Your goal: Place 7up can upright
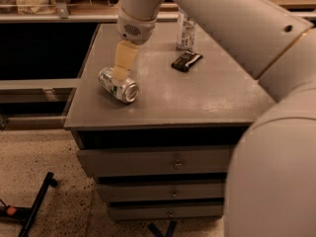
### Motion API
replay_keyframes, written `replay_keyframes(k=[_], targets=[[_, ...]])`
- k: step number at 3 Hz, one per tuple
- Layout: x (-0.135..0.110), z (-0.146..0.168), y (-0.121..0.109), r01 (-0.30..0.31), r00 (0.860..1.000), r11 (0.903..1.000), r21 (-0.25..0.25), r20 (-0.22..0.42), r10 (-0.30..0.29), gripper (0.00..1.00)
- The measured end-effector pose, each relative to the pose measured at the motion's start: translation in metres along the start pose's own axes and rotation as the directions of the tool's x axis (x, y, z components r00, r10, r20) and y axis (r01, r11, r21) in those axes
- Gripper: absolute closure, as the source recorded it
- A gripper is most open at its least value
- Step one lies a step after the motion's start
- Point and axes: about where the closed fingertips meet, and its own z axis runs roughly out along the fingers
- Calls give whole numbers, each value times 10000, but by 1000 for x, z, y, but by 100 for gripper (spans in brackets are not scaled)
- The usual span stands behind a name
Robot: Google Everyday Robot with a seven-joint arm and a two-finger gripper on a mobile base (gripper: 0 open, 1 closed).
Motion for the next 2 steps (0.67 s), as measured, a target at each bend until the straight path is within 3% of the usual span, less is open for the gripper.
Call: replay_keyframes(k=[2], targets=[[-44,48,1,-1121,9890,9934,-242,-996,1092,0]])
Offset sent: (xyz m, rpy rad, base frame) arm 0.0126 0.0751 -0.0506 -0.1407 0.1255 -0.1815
